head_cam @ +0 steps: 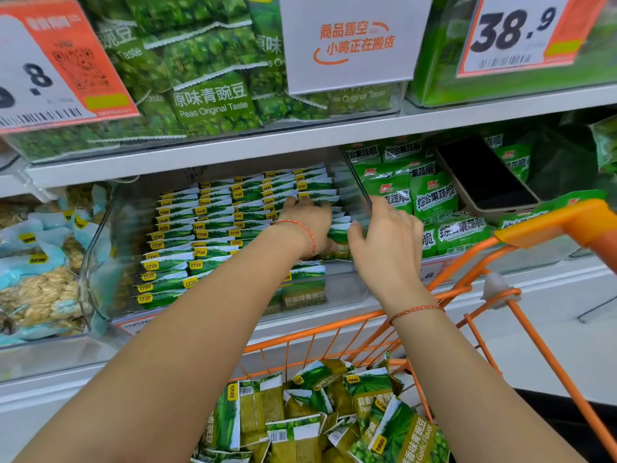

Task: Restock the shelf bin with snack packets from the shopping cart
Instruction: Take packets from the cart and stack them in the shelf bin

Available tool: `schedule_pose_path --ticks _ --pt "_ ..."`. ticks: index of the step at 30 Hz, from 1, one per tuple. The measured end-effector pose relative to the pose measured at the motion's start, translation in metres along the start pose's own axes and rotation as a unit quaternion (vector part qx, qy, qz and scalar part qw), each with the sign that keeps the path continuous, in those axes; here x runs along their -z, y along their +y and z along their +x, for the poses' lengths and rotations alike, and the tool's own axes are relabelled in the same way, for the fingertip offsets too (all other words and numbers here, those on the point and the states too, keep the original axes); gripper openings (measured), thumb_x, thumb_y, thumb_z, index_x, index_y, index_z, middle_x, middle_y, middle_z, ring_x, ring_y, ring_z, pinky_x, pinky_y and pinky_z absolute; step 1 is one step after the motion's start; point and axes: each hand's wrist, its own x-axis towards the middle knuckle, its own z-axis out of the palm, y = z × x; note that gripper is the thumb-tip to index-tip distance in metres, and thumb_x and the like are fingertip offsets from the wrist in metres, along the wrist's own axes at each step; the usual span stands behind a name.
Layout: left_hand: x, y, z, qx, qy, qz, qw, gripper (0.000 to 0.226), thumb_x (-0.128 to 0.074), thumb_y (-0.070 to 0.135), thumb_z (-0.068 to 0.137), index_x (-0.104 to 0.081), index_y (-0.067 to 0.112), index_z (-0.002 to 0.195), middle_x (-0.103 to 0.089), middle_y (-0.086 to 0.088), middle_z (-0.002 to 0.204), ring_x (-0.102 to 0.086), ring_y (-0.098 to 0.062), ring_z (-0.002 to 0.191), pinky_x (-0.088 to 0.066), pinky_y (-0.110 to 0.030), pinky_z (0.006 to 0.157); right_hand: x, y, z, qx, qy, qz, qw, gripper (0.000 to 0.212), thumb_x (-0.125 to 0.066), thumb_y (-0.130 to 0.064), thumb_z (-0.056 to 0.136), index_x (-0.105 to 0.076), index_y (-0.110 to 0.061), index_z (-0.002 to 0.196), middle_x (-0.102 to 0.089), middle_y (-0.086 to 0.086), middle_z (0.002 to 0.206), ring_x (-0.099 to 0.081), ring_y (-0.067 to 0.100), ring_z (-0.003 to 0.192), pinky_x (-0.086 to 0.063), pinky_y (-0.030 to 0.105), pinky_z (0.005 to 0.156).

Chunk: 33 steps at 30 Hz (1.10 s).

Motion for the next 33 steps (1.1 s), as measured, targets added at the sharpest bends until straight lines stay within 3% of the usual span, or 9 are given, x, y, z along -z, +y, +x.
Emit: schedule_pose_path --ticks 5,8,11,13,17,21,26,29,33 --pt "-0.005 0.0 0.001 0.062 0.043 0.007 0.997 0.059 -0.056 0.059 0.083 -0.054 0.016 0.123 -0.056 -0.008 0.124 -0.037 -0.028 0.127 -0.025 -0.042 0.105 -0.001 0.0 0.0 -0.001 0.004 0.006 1.0 0.037 -0.049 -0.026 0.093 -0.05 -0.008 0.126 -0.065 0.009 0.104 -0.053 0.028 0.103 -0.025 0.036 0.097" --pt "-0.005 0.001 0.0 0.089 0.055 0.003 0.995 0.051 -0.057 0.058 0.082 -0.059 0.019 0.114 -0.061 -0.007 0.114 -0.041 -0.028 0.124 -0.022 -0.044 0.109 -0.001 0.0 0.0 -0.002 0.005 0.008 1.0 0.037 -0.049 -0.025 0.093 -0.051 -0.008 0.125 -0.065 0.009 0.102 -0.054 0.028 0.102 -0.025 0.036 0.097" --pt "-0.011 0.006 -0.002 0.075 0.091 0.012 0.993 0.068 -0.061 0.055 0.081 -0.043 0.015 0.133 -0.055 -0.011 0.127 -0.039 -0.03 0.128 -0.02 -0.046 0.111 0.0 -0.001 0.0 -0.004 0.002 0.003 1.0 0.038 -0.049 -0.025 0.093 -0.05 -0.008 0.127 -0.065 0.009 0.104 -0.053 0.028 0.103 -0.025 0.035 0.097" --pt "-0.017 0.004 -0.002 0.032 0.12 0.032 0.992 0.076 -0.06 0.053 0.084 -0.031 0.017 0.144 -0.038 -0.012 0.145 -0.029 -0.031 0.136 -0.016 -0.048 0.113 0.001 -0.001 -0.001 -0.004 -0.002 0.0 1.0 0.04 -0.049 -0.026 0.093 -0.048 -0.008 0.129 -0.064 0.009 0.105 -0.053 0.028 0.104 -0.024 0.034 0.097" --pt "-0.026 0.005 0.001 -0.001 0.013 0.028 1.0 0.075 -0.036 0.044 0.098 0.009 0.017 0.151 0.008 -0.009 0.159 0.009 -0.027 0.146 0.009 -0.05 0.114 0.0 -0.001 0.0 -0.003 -0.003 -0.002 1.0 0.039 -0.048 -0.026 0.093 -0.048 -0.008 0.128 -0.064 0.01 0.104 -0.053 0.029 0.103 -0.024 0.035 0.097" --pt "-0.023 0.008 0.007 0.024 -0.04 -0.011 0.999 0.075 -0.029 0.05 0.097 0.014 0.019 0.15 0.017 -0.008 0.158 0.016 -0.025 0.145 0.013 -0.05 0.114 0.0 0.0 -0.001 -0.003 -0.002 0.001 1.0 0.04 -0.049 -0.026 0.093 -0.049 -0.008 0.128 -0.064 0.01 0.104 -0.053 0.028 0.103 -0.024 0.035 0.097" --pt "-0.009 -0.001 -0.008 0.018 0.006 -0.097 0.995 0.079 -0.033 0.057 0.094 0.003 0.019 0.152 0.01 -0.007 0.16 0.012 -0.024 0.146 0.009 -0.047 0.116 0.0 0.002 -0.001 0.002 -0.002 0.002 1.0 0.045 -0.047 -0.029 0.094 -0.044 -0.01 0.135 -0.063 0.01 0.113 -0.051 0.028 0.11 -0.023 0.034 0.1" --pt "0.004 -0.011 -0.036 0.027 0.044 -0.11 0.993 0.07 -0.039 0.051 0.093 -0.015 0.02 0.152 0.003 -0.007 0.16 0.008 -0.025 0.147 0.005 -0.047 0.117 0.002 0.0 -0.002 0.006 0.001 0.035 0.999 0.05 -0.049 -0.033 0.095 -0.042 -0.009 0.138 -0.06 0.012 0.121 -0.048 0.03 0.116 -0.025 0.036 0.103" --pt "0.008 -0.026 -0.09 0.003 0.09 -0.155 0.984 0.05 -0.045 0.043 0.093 -0.044 0.025 0.14 -0.028 -0.004 0.154 -0.015 -0.025 0.145 -0.007 -0.048 0.118 0.02 -0.003 -0.012 0.043 0.019 0.069 0.997 0.059 -0.054 -0.032 0.093 -0.033 -0.009 0.143 -0.049 0.014 0.133 -0.041 0.03 0.125 -0.032 0.04 0.106"
